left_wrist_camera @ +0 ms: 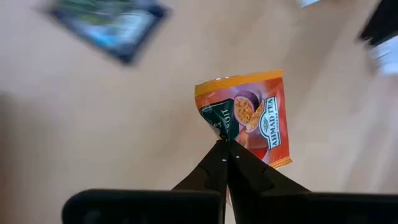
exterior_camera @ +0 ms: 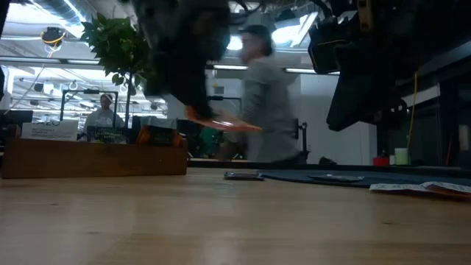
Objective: Pick & Place Tea
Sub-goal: Put the orange tea bag into the right section of the wooden organizer
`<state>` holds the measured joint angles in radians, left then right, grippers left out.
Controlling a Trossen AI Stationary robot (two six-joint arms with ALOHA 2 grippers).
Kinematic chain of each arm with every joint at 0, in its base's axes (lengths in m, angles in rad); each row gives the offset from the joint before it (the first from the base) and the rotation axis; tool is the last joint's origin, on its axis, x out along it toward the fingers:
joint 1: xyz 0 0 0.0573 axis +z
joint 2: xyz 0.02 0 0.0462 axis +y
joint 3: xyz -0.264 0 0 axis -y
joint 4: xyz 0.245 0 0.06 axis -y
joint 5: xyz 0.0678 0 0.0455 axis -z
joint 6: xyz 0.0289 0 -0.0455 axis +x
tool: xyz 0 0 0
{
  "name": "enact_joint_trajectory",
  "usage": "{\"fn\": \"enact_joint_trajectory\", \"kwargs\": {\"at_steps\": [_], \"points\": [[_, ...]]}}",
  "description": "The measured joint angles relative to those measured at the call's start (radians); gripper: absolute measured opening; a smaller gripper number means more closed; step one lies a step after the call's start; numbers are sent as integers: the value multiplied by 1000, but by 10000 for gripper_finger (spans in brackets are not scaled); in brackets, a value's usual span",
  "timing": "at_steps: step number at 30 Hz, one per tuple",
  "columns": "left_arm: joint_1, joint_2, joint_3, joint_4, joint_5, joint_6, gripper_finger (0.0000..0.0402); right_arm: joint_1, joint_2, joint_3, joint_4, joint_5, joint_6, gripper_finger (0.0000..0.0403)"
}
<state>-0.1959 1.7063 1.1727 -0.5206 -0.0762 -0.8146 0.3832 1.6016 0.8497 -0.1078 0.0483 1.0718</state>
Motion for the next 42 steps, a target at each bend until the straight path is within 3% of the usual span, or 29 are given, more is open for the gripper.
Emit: {"fn": "enact_joint_trajectory", "kwargs": {"at_steps": [11, 23, 26, 31, 42], "points": [[7, -41, 290, -553, -326, 183, 2, 0, 0, 0, -23, 10, -2, 28], [97, -39, 348, -880, -515, 214, 2, -32, 0, 0, -17, 30, 24, 28], [145, -25, 349, -906, -519, 243, 2, -40, 0, 0, -17, 29, 24, 28], [219, 11, 348, -926, -428, 259, 2, -47, -1, 0, -16, 30, 25, 28], [237, 143, 348, -949, -405, 304, 2, -47, -1, 1, -17, 29, 27, 28]]}}
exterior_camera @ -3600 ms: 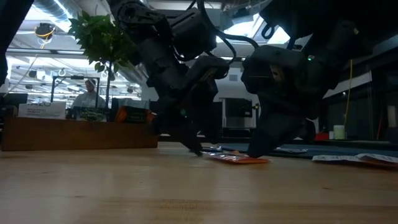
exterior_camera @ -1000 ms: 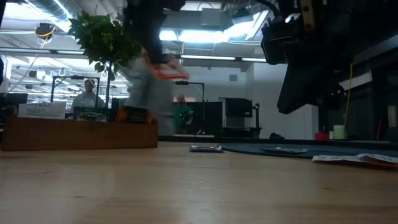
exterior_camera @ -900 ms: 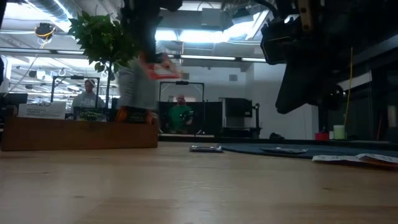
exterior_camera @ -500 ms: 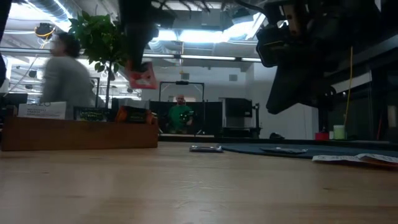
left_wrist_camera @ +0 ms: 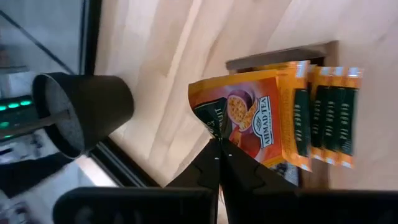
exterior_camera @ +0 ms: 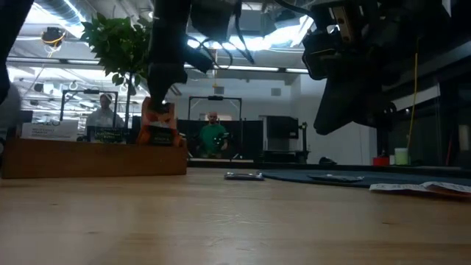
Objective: Pick & Place Tea
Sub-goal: Put the orange tea bag into the right section of the wooden organizer
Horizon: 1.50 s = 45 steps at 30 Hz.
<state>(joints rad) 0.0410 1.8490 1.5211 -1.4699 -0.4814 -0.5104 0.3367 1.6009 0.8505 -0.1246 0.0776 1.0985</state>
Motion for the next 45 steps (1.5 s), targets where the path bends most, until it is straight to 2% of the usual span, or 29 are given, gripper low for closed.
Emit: {"fn": "enact_joint_trajectory", "kwargs": {"at_steps": [10, 21, 33, 40, 45], "points": [[0, 49, -2, 1, -23, -11, 2, 0, 0, 0, -3, 0, -2, 28], [-1, 52, -92, 17, -62, -71, 2, 0, 0, 0, -1, 0, -6, 28], [-28, 52, -92, 125, 54, -74, 12, 0, 0, 0, -1, 0, -7, 28], [-47, 30, -59, 132, 56, -73, 16, 0, 0, 0, -1, 0, -10, 28], [-45, 2, -36, 138, 58, -87, 40, 0, 0, 0, -1, 1, -11, 28]]}}
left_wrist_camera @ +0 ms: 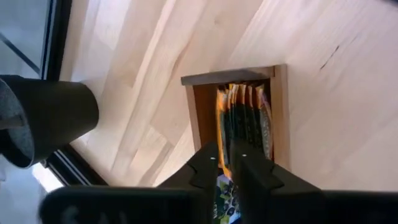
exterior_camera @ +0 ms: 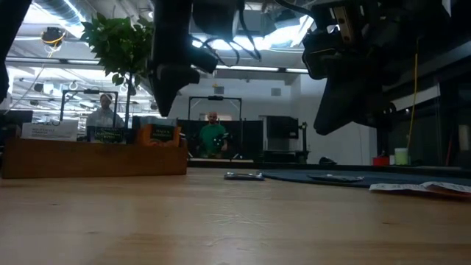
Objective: Pick & Place Tea
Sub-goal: Put the orange tea bag into the right section of the wooden organizer, then adjust the orange tea bag in the wooden organizer
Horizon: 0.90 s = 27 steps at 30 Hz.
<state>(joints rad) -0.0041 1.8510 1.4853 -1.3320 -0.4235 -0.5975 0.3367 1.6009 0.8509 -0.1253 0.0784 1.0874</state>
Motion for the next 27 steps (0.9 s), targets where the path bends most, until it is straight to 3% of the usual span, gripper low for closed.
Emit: {"fn": "enact_joint_trajectory", "kwargs": {"at_steps": [13, 21, 27], "points": [[30, -47, 1, -21, 8, -23, 113, 0, 0, 0, 0, 0, 1, 28], [11, -140, 1, 99, 215, -23, 108, 0, 0, 0, -1, 22, 0, 28], [11, -101, -5, 120, 264, 8, 95, -8, 0, 0, 0, 26, 0, 28]]}}
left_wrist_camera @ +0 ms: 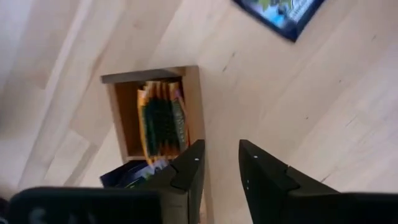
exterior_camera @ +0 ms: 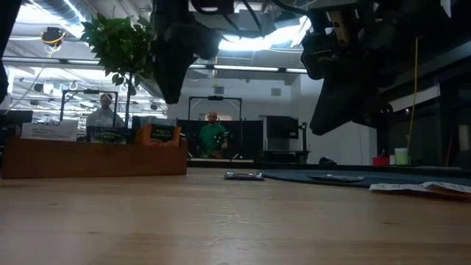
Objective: Pick & Place Tea
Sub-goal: Adjust the orange tea bag in the wooden organizer
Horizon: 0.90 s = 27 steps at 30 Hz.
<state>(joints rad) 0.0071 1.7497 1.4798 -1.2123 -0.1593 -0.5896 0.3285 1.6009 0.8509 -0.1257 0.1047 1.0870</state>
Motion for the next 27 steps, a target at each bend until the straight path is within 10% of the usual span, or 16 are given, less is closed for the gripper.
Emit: {"fn": "enact_joint_trajectory", "kwargs": {"at_steps": [27], "points": [[57, 116, -2, -87, -63, 106, 74, -6, 1, 0, -5, 0, -17, 28]]}}
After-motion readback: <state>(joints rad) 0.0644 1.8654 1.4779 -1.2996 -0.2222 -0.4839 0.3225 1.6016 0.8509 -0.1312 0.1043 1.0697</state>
